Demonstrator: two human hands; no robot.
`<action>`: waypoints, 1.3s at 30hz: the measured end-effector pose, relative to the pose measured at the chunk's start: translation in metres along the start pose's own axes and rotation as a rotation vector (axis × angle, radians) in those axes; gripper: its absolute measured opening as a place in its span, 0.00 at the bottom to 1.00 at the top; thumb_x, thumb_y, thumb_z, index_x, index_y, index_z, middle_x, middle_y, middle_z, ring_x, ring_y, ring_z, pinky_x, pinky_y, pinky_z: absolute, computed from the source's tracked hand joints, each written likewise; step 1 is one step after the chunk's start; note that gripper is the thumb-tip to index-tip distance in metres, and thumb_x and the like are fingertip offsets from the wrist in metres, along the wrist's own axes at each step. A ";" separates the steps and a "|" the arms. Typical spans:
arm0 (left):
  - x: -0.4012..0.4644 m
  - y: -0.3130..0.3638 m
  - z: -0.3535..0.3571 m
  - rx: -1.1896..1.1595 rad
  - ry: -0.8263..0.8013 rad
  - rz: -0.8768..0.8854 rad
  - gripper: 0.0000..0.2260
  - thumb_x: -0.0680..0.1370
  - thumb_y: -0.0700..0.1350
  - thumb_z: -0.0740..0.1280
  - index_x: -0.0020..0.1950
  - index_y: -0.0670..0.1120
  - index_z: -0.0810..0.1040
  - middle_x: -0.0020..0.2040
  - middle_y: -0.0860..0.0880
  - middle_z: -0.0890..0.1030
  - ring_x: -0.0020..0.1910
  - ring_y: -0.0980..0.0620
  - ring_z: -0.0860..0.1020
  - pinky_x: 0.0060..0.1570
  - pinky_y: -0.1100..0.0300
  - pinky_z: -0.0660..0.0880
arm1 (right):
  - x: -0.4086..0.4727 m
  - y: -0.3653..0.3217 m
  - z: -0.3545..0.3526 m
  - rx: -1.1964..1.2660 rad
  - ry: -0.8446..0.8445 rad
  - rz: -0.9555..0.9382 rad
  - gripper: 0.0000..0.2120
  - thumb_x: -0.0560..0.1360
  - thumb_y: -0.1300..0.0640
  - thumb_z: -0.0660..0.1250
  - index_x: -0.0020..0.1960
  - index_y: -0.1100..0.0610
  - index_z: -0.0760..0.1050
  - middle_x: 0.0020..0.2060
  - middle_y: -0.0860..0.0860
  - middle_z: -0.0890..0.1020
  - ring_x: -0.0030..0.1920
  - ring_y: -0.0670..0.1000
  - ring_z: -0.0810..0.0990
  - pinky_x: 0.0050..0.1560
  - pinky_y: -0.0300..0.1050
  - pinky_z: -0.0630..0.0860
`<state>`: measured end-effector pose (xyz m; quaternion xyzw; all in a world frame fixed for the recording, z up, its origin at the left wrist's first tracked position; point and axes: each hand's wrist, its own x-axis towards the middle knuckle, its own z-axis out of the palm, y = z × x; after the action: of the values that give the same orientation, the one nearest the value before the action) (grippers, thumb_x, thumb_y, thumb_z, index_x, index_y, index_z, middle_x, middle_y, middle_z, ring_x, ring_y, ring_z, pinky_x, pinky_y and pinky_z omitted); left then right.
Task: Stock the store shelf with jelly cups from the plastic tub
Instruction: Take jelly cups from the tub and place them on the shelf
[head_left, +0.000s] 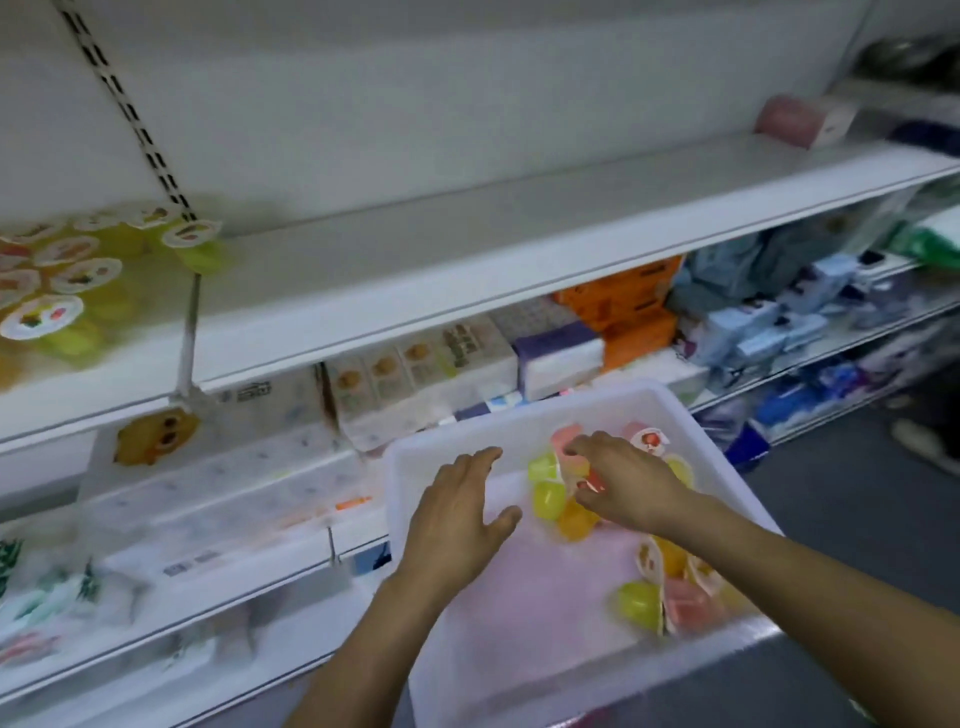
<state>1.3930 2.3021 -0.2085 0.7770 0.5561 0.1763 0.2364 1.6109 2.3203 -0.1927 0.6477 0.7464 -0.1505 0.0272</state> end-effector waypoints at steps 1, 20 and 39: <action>0.002 0.000 0.013 0.001 -0.042 -0.029 0.29 0.76 0.55 0.66 0.75 0.54 0.60 0.68 0.52 0.70 0.66 0.52 0.67 0.64 0.56 0.67 | -0.002 0.010 0.008 -0.018 -0.035 0.010 0.25 0.74 0.50 0.65 0.70 0.50 0.65 0.62 0.52 0.72 0.63 0.55 0.73 0.55 0.48 0.73; 0.049 -0.059 0.088 0.768 -0.247 -0.198 0.28 0.68 0.41 0.74 0.66 0.40 0.70 0.46 0.42 0.81 0.46 0.44 0.79 0.39 0.58 0.74 | 0.028 0.039 0.099 -0.453 -0.155 -0.185 0.20 0.73 0.56 0.66 0.64 0.56 0.69 0.61 0.56 0.73 0.65 0.57 0.67 0.62 0.50 0.66; 0.001 0.013 -0.003 -1.135 0.265 -0.675 0.13 0.76 0.53 0.69 0.56 0.47 0.78 0.52 0.44 0.79 0.39 0.46 0.81 0.36 0.57 0.78 | -0.003 -0.043 0.002 1.153 0.107 0.219 0.20 0.73 0.39 0.67 0.55 0.51 0.69 0.49 0.50 0.76 0.46 0.52 0.77 0.32 0.43 0.71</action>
<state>1.4019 2.2998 -0.1985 0.2878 0.6139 0.4517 0.5799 1.5694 2.3115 -0.1861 0.6380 0.4730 -0.4955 -0.3518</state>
